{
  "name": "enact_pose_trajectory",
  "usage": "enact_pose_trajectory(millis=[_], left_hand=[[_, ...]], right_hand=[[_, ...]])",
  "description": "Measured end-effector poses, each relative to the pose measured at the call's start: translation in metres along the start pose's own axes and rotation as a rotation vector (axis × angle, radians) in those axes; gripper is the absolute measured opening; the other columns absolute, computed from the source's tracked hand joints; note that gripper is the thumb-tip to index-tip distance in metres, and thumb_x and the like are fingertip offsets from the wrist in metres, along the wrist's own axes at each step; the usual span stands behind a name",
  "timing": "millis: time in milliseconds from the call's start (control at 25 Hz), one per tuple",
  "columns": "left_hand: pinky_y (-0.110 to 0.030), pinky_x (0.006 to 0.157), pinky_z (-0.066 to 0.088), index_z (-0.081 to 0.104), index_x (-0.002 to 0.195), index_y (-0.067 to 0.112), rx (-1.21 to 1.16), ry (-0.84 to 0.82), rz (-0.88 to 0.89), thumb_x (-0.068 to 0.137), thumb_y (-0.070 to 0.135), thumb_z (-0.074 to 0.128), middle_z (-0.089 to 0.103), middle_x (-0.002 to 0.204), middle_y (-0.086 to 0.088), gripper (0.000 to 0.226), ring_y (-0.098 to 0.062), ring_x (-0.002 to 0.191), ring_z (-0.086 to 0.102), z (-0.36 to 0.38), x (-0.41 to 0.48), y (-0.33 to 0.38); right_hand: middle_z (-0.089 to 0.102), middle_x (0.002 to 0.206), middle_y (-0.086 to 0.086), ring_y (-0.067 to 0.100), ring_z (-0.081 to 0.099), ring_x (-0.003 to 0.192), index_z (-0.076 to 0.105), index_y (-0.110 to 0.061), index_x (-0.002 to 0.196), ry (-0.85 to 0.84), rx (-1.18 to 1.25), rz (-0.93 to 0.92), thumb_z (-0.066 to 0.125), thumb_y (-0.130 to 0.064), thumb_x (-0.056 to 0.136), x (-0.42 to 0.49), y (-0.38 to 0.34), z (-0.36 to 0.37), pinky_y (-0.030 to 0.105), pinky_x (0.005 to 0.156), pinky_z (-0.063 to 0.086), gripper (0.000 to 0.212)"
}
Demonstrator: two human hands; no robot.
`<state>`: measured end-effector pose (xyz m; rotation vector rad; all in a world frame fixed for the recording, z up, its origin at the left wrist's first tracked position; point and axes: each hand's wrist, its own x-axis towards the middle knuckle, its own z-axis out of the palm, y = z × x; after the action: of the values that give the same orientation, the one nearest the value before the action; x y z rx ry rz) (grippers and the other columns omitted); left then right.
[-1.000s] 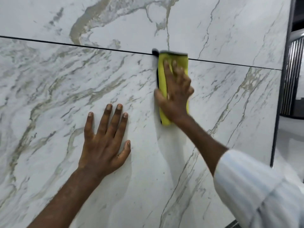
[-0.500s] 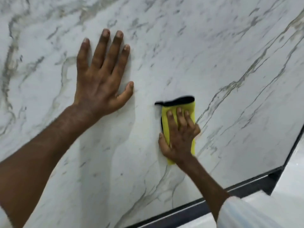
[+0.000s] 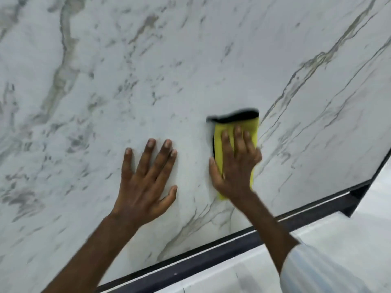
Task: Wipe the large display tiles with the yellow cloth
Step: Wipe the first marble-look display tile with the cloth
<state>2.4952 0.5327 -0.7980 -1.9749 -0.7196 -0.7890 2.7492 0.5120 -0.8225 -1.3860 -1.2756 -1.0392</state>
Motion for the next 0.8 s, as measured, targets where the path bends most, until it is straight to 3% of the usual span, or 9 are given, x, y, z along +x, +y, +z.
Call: enact_pose_trajectory(millis=[160,240,400,560,640,800], left_hand=[[-0.069,0.125,0.001,0.031,0.163,0.004,0.008,0.069,-0.027,0.098,0.047,0.057,0.027,0.170,-0.019,0.082,-0.040,0.161,0.012,0.013,-0.008,0.003],[-0.070,0.125,0.001,0.031,0.163,0.002,0.033,0.099,-0.037,0.099,0.048,0.056,0.026,0.170,-0.020,0.082,-0.042,0.160,0.012,0.014,-0.009,0.004],[-0.071,0.124,0.001,0.031,0.163,0.002,0.096,0.100,-0.043,0.097,0.050,0.054,0.027,0.170,-0.022,0.085,-0.045,0.159,0.014,0.020,-0.007,0.005],[-0.070,0.123,0.004,0.030,0.163,0.003,0.171,0.095,-0.043,0.096,0.054,0.053,0.027,0.169,-0.021,0.087,-0.048,0.156,0.022,0.024,-0.009,0.004],[-0.069,0.123,0.004,0.030,0.163,0.003,0.125,0.111,-0.043,0.096,0.054,0.052,0.025,0.170,-0.021,0.087,-0.049,0.155,0.023,0.024,-0.008,0.008],[-0.069,0.123,0.000,0.024,0.165,0.003,0.119,0.124,-0.044,0.098,0.056,0.047,0.020,0.172,-0.022,0.088,-0.046,0.159,0.008,0.028,-0.012,0.005]], right_hand=[[0.019,0.163,0.015,0.043,0.037,0.138,0.021,-0.017,0.161,-0.284,-0.082,0.006,0.054,-0.050,0.094,-0.180,0.009,0.007,0.067,0.096,0.040,0.082],[0.013,0.168,0.012,0.042,0.034,0.139,0.017,-0.016,0.163,-0.342,-0.030,0.012,0.059,-0.049,0.086,-0.206,0.012,0.003,0.066,0.095,0.041,0.093],[0.014,0.167,0.011,0.037,0.023,0.149,0.011,-0.024,0.166,-0.208,0.147,0.000,0.054,-0.047,0.075,-0.109,-0.003,-0.001,0.063,0.107,0.031,0.104],[0.021,0.161,0.011,0.035,0.023,0.150,0.025,-0.020,0.159,-0.028,0.147,0.100,0.054,-0.047,0.086,-0.027,-0.015,0.002,0.055,0.116,0.023,0.082],[0.023,0.163,0.013,0.037,0.026,0.149,0.020,-0.022,0.163,-0.018,0.094,0.081,0.047,-0.049,0.096,-0.076,-0.011,0.016,0.063,0.110,0.031,0.077],[0.005,0.172,0.011,0.039,0.019,0.152,0.003,-0.022,0.167,-0.272,-0.019,0.107,0.051,-0.048,0.098,-0.248,-0.011,0.026,0.072,0.099,0.035,0.088]])
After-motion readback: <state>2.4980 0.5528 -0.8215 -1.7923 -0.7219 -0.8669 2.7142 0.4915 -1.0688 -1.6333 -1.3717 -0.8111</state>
